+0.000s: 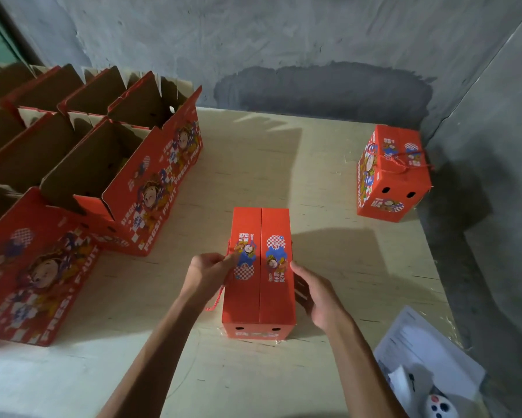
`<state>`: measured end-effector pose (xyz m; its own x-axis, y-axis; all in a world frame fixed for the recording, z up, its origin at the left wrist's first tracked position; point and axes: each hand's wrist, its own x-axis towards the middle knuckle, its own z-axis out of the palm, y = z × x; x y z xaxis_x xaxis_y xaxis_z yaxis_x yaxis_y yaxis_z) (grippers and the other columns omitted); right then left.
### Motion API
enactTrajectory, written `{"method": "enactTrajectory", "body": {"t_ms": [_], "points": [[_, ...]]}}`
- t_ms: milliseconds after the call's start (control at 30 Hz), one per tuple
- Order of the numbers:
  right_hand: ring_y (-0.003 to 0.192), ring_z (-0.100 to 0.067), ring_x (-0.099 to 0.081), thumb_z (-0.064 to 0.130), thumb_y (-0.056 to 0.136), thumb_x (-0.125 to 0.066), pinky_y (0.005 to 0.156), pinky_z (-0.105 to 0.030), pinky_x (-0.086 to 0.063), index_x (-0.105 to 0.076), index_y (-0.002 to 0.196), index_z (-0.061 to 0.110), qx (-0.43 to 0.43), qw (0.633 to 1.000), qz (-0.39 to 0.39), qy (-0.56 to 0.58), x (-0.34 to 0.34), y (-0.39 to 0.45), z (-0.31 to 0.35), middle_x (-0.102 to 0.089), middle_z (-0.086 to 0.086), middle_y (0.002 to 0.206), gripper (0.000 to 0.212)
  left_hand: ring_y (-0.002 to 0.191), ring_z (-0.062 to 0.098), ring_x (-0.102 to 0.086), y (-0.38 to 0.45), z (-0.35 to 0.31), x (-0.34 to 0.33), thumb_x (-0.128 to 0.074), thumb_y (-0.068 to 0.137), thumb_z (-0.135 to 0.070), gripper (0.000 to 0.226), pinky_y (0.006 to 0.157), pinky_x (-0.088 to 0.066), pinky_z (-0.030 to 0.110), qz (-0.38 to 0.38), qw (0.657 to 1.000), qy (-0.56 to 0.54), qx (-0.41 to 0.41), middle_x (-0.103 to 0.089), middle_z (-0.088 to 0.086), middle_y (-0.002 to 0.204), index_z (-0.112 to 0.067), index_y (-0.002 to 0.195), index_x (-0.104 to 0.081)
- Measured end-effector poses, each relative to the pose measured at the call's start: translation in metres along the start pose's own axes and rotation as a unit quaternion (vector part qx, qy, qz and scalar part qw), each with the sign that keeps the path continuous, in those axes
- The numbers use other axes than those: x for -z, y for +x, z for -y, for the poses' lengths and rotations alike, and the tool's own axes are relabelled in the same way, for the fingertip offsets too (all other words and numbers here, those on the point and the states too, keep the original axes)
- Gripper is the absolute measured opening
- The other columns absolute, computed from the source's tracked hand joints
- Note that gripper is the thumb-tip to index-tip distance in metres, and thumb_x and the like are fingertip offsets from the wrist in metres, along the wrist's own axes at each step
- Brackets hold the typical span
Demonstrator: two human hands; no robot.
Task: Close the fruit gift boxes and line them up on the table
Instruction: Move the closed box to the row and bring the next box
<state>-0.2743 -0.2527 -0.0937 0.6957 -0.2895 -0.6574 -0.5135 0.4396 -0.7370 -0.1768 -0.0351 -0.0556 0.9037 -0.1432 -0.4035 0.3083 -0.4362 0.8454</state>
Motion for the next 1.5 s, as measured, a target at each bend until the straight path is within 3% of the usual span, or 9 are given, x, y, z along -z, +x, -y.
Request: {"method": "enactTrajectory", "body": {"t_ms": [133,233,400,467,533,633,833,1067,1500], "points": [[0.081,-0.021,-0.073,0.043,0.091,-0.072,0.078,-0.033,-0.056,-0.078,0.085,0.010,0.163,0.980,-0.082,-0.084,-0.013,-0.012,0.023,-0.079,-0.005,0.086,0.033,0.056,0.016,-0.063,-0.023,-0.045,-0.003,-0.065,0.099,-0.024,0.028,0.050,-0.052,0.025,0.034,0.996,-0.068,-0.045,-0.075,0.010,0.073,-0.005,0.082,-0.077],[0.079,-0.021,-0.072,0.055,0.097,-0.056,0.075,-0.029,-0.055,-0.080,0.083,0.014,0.248,0.964,-0.011,-0.097,-0.040,-0.033,0.041,-0.078,-0.006,0.083,0.050,0.069,0.027,-0.070,-0.036,-0.075,-0.012,-0.058,0.102,-0.027,0.035,0.062,-0.061,0.039,0.020,0.990,-0.017,-0.142,-0.074,0.010,0.076,-0.006,0.081,-0.076],[0.110,-0.045,-0.064,0.076,0.096,-0.031,0.108,-0.066,-0.038,-0.081,0.091,0.023,0.165,0.976,0.113,-0.085,-0.089,-0.045,0.063,-0.059,-0.039,0.123,0.073,0.083,0.026,-0.067,-0.043,-0.086,-0.008,-0.051,0.102,-0.011,0.031,0.081,-0.052,0.043,-0.020,0.933,0.188,-0.307,-0.074,0.005,0.085,-0.011,0.085,-0.078],[0.071,-0.021,-0.069,0.075,0.096,-0.038,0.075,-0.047,-0.056,-0.076,0.064,0.027,0.146,0.979,0.095,-0.109,-0.099,-0.042,0.072,-0.074,-0.020,0.080,0.069,0.094,0.021,-0.061,-0.046,-0.080,0.000,-0.056,0.099,-0.007,0.024,0.087,-0.051,0.040,-0.047,0.914,0.229,-0.333,-0.068,0.003,0.100,-0.014,0.094,-0.079],[0.051,-0.019,-0.064,0.067,0.095,-0.047,0.056,-0.033,-0.052,-0.071,0.058,0.016,0.161,0.971,0.031,-0.172,-0.107,-0.041,0.080,-0.067,-0.006,0.057,0.068,0.084,0.013,-0.065,-0.048,-0.071,0.009,-0.069,0.095,-0.017,0.010,0.076,-0.057,0.039,-0.077,0.930,0.164,-0.320,-0.067,-0.002,0.095,-0.021,0.096,-0.078],[0.065,-0.032,-0.070,0.061,0.085,-0.052,0.069,-0.046,-0.059,-0.072,0.075,0.004,0.231,0.937,-0.038,-0.260,-0.118,-0.042,0.094,-0.072,-0.013,0.067,0.062,0.072,0.009,-0.070,-0.047,-0.061,0.012,-0.076,0.089,-0.041,0.016,0.068,-0.060,0.042,-0.097,0.956,0.046,-0.273,-0.071,-0.009,0.085,-0.026,0.094,-0.072],[0.051,-0.027,-0.065,0.031,0.096,-0.055,0.070,-0.055,-0.059,-0.063,0.062,0.012,0.269,0.933,-0.056,-0.231,-0.121,-0.040,0.123,-0.060,0.000,0.049,0.040,0.128,0.012,-0.050,-0.041,-0.024,0.005,-0.063,0.090,-0.065,0.065,0.102,-0.048,0.036,0.011,0.970,0.136,-0.200,-0.050,-0.008,0.139,-0.027,0.142,-0.049],[0.059,-0.043,-0.067,0.031,0.098,-0.055,0.067,-0.056,-0.060,-0.063,0.062,0.009,0.339,0.910,-0.078,-0.226,-0.113,-0.042,0.169,-0.065,-0.007,0.050,0.042,0.145,-0.001,-0.033,-0.043,-0.004,-0.002,-0.086,0.058,-0.074,0.136,0.116,-0.036,0.024,0.081,0.970,0.054,-0.222,-0.025,-0.023,0.157,-0.037,0.160,-0.005],[0.055,-0.024,-0.071,0.025,0.102,-0.058,0.074,-0.046,-0.063,-0.069,0.076,0.002,0.352,0.899,-0.106,-0.237,-0.082,-0.002,0.253,-0.070,-0.010,0.058,0.036,0.131,0.012,-0.057,0.035,-0.065,-0.046,-0.097,0.067,-0.033,0.105,0.093,-0.060,0.039,0.147,0.960,-0.055,-0.233,-0.053,-0.008,0.145,-0.040,0.152,-0.034]]}}
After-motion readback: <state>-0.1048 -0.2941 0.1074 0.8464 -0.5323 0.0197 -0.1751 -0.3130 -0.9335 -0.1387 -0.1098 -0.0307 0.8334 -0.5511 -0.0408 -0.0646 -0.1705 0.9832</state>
